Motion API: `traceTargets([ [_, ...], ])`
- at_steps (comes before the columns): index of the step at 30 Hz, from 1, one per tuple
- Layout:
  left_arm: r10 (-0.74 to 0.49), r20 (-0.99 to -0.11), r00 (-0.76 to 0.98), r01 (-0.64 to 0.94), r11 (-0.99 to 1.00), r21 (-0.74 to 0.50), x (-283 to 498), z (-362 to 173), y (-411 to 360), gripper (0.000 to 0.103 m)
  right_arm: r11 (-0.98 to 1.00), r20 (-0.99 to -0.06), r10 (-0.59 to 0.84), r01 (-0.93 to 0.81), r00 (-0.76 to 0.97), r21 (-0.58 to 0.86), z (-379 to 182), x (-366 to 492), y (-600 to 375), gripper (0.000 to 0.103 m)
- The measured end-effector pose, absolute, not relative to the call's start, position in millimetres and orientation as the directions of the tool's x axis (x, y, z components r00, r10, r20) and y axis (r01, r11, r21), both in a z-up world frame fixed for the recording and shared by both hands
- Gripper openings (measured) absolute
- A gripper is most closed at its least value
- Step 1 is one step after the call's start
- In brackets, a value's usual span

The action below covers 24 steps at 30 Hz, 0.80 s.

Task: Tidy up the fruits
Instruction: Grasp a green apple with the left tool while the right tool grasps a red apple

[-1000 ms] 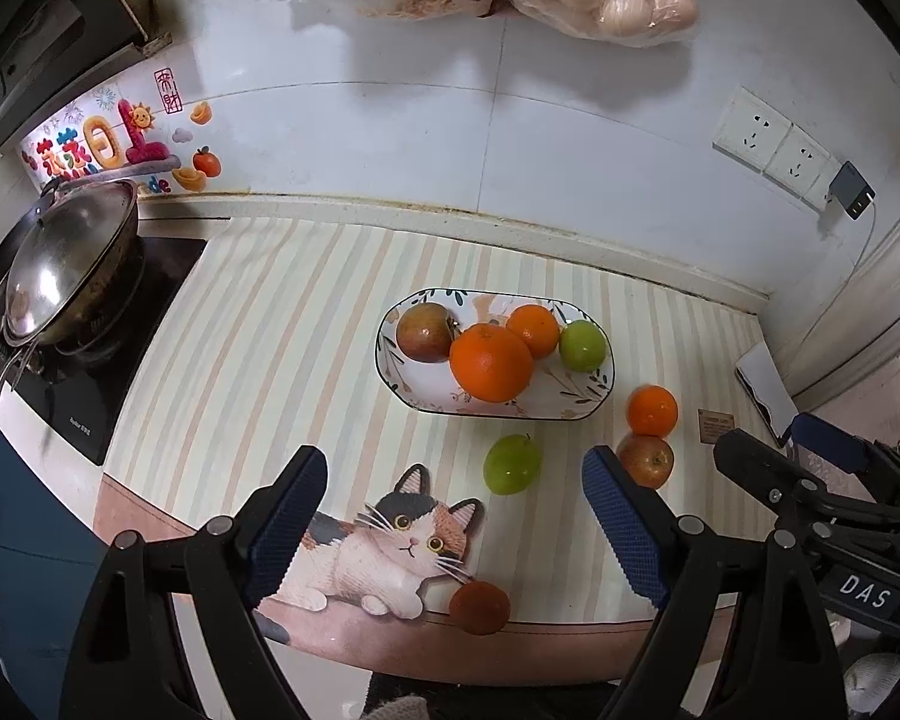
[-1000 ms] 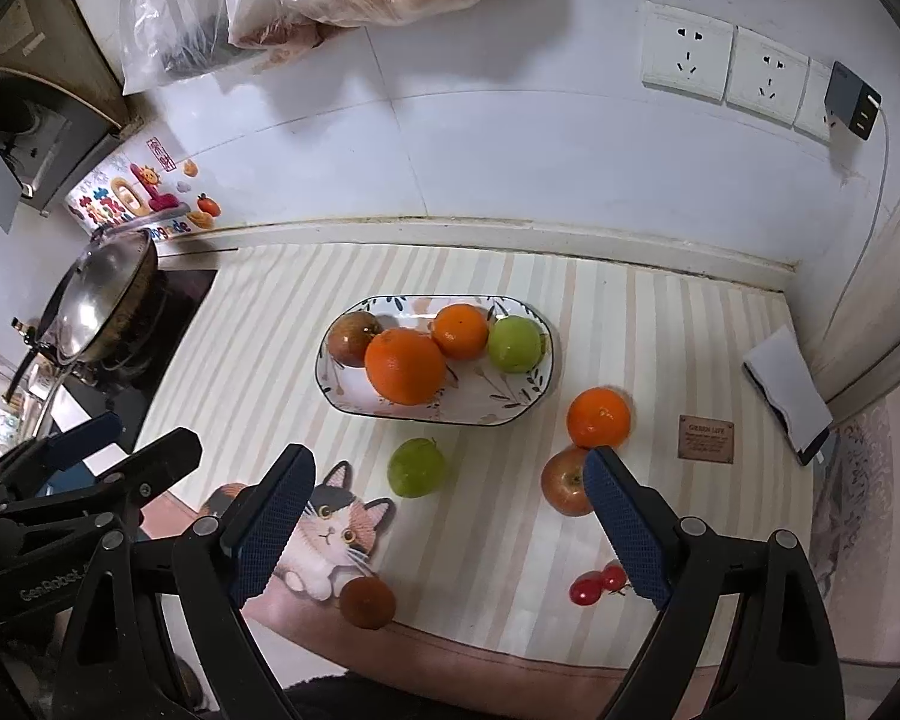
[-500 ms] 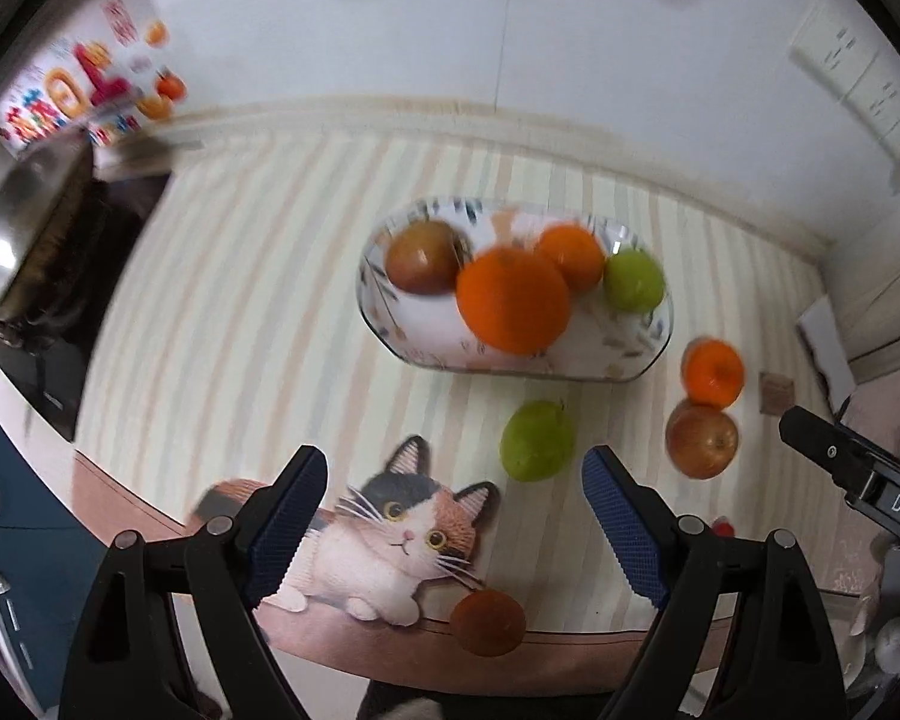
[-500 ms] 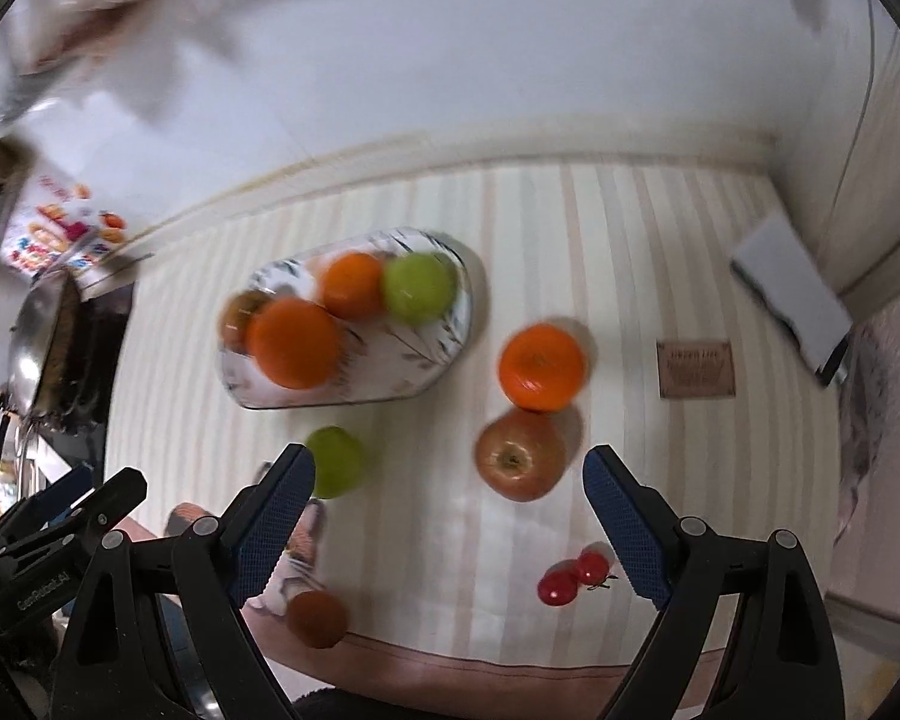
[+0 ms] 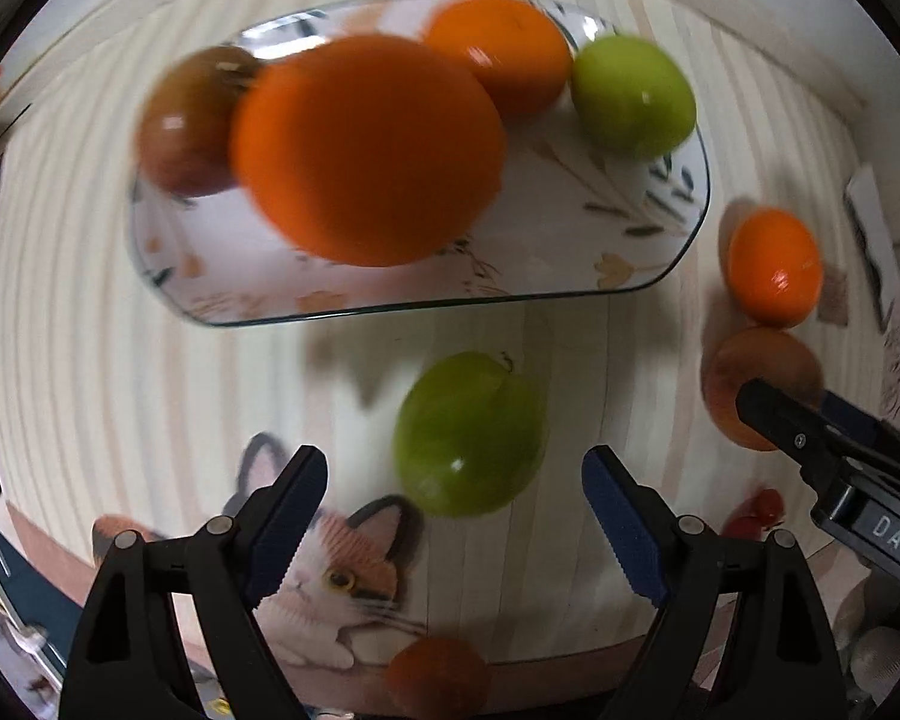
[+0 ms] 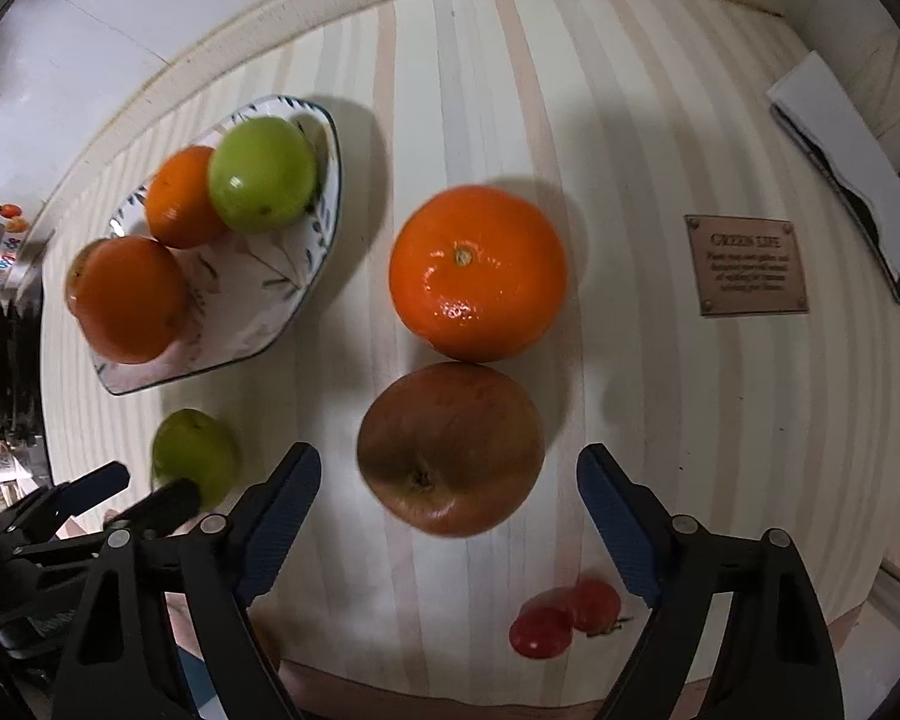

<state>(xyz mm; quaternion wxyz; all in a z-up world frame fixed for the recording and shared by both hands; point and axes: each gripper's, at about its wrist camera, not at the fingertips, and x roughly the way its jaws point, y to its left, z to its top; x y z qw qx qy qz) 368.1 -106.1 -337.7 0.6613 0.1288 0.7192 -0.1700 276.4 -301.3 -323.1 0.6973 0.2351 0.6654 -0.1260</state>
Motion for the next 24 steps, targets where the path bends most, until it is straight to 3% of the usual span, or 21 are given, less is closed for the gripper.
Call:
traceTargets([
  [3, -0.022, -0.995, -0.096, 0.430, 0.901, -0.062, 365.8, -348.9, -112.9, 0.054, 0.866, -0.988, 0.142, 0.475, 0.058, 0.153, -336.4, 280.2, -298.7, 0.072],
  [24, -0.026, -0.997, -0.073, 0.294, 0.955, -0.047, 323.4, -343.2, -21.1, 0.054, 0.949, -0.979, 0.203, 0.248, -0.008, 0.195, -354.3, 270.2, -202.9, 0.071],
])
